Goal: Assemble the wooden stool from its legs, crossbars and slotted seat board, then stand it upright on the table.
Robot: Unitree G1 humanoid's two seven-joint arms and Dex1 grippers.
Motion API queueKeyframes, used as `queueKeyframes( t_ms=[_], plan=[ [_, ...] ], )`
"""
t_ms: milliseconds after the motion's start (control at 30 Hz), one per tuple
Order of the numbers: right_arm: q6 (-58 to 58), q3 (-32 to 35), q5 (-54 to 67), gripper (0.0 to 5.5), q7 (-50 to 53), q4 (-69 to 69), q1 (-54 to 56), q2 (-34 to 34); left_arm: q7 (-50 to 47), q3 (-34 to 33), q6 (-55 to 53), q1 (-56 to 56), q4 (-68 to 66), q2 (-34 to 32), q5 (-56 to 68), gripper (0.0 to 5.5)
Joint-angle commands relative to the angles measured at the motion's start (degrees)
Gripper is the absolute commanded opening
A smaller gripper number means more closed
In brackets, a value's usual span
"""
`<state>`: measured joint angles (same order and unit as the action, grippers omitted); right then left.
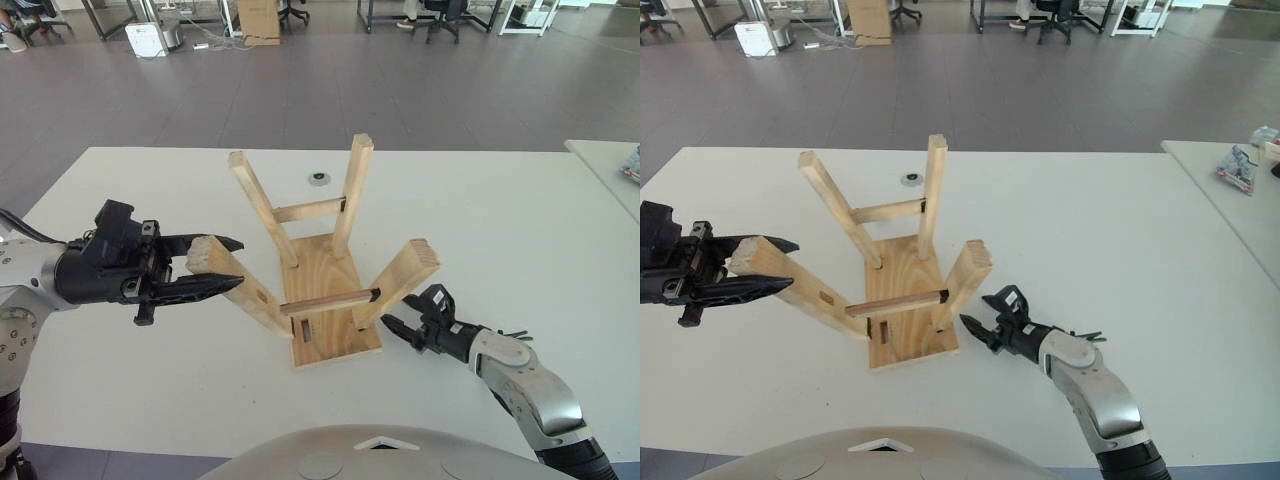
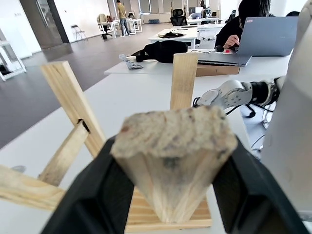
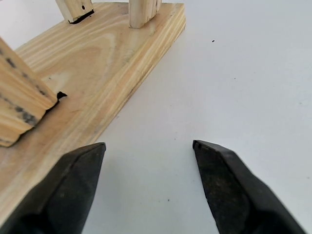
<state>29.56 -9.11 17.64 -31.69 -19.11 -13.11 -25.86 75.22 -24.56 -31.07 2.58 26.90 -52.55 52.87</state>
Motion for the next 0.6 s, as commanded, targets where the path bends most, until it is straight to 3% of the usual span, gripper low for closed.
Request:
queueKeyframes(
  t_ms=[33,300,600],
  plan=[
    [0.6,0.26,-0.61,3.36,-0.61,1.17,1.6,-0.71,-0.12,0.85,2.81,4.69,0.11,2.14,-3.18,2.04],
    [-0.02,0.99,-0.51,3.36,-0.41,1.65,2.12,-0.46,1.25,1.16,2.23,8.68,-0.69,0.65,-2.14,2.04],
    [-0.3,0.75,-0.47,3.36,-0.36,1.34,1.57,0.12,4.44,-2.92,2.4,1.72,-7.55,-6.84,-3.34,2.04]
  ],
)
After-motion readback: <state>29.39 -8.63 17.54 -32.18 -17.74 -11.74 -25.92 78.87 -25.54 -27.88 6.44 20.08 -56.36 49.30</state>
